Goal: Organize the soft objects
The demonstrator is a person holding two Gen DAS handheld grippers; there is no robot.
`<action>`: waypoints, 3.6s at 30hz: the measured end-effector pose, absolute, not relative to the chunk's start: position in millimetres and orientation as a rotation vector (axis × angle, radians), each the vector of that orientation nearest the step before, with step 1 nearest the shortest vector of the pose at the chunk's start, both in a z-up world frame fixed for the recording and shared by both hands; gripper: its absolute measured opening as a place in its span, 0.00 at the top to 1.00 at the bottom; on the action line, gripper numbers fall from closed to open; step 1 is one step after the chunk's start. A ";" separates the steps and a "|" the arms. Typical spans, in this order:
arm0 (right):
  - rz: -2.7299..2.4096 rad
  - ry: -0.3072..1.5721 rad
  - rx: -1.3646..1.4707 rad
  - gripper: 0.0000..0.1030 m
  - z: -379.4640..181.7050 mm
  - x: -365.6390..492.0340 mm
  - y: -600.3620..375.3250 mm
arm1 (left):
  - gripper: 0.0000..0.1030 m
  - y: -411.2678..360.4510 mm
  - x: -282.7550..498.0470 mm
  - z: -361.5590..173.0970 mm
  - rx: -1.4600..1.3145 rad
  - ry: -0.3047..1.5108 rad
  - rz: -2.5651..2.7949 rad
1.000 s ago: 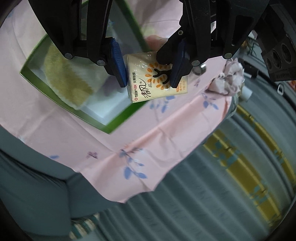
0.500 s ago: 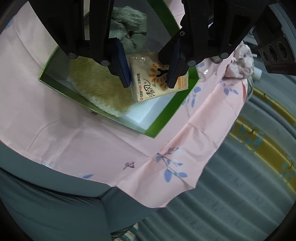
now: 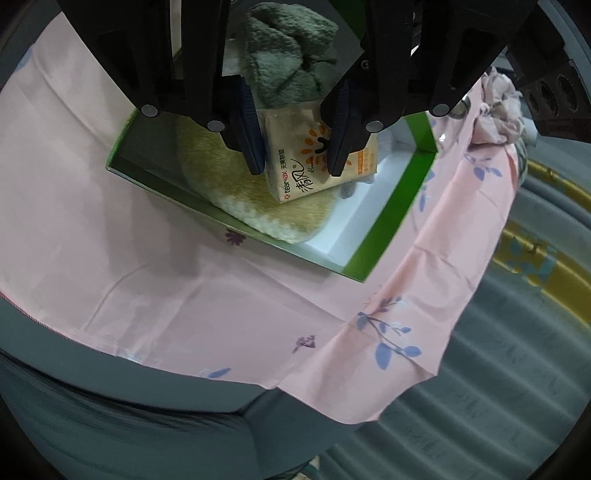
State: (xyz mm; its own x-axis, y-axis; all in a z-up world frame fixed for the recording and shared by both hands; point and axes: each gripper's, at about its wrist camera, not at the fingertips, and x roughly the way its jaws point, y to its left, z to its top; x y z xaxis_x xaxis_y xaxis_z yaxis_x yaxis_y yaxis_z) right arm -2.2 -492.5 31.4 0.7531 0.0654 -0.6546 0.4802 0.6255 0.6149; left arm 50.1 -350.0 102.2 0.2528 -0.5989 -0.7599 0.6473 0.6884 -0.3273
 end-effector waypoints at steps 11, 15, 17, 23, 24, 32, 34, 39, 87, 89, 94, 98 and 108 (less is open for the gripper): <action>-0.329 0.750 0.858 0.77 22.1 1.0 -495.8 | 0.62 -357.1 51.1 87.2 0.073 1.055 -0.817; -0.351 0.760 0.840 0.79 22.5 1.4 -495.4 | 0.61 -358.4 51.8 83.3 0.074 1.064 -0.813; -0.364 0.761 0.828 0.81 23.5 1.0 -494.9 | 0.60 -359.1 51.6 81.7 0.073 1.066 -0.809; -0.383 0.743 0.798 0.82 31.1 -4.3 -492.8 | 0.60 -356.8 48.3 85.0 0.062 1.058 -0.806; -0.386 0.740 0.793 0.82 32.3 -5.2 -492.5 | 0.59 -355.3 48.3 86.6 0.058 1.054 -0.808; -0.408 0.662 0.719 0.82 60.6 -22.4 -482.5 | 0.39 -323.6 33.0 121.0 -0.006 0.967 -0.824; -0.414 0.648 0.700 0.82 68.1 -25.3 -477.6 | 0.34 -311.7 29.7 129.9 -0.029 0.943 -0.825; -0.397 0.601 0.640 0.54 90.1 -31.7 -458.4 | 0.21 -270.6 21.3 153.4 -0.103 0.879 -0.817; -0.017 0.960 0.030 0.14 63.4 142.3 -103.2 | 0.01 94.9 19.0 87.4 -0.416 0.861 0.008; -0.055 0.978 -0.035 0.20 54.1 149.5 -96.7 | 0.01 97.4 19.4 87.2 -0.438 0.864 -0.005; -0.081 0.930 -0.083 0.57 51.5 148.0 -99.9 | 0.01 97.1 19.4 87.8 -0.440 0.864 0.002; -0.013 0.870 -0.019 0.68 70.1 132.3 -110.6 | 0.01 94.4 18.5 88.9 -0.436 0.860 -0.011; 0.358 0.746 0.210 0.68 93.4 66.0 -126.4 | 0.01 98.8 19.7 86.2 -0.520 0.877 -0.072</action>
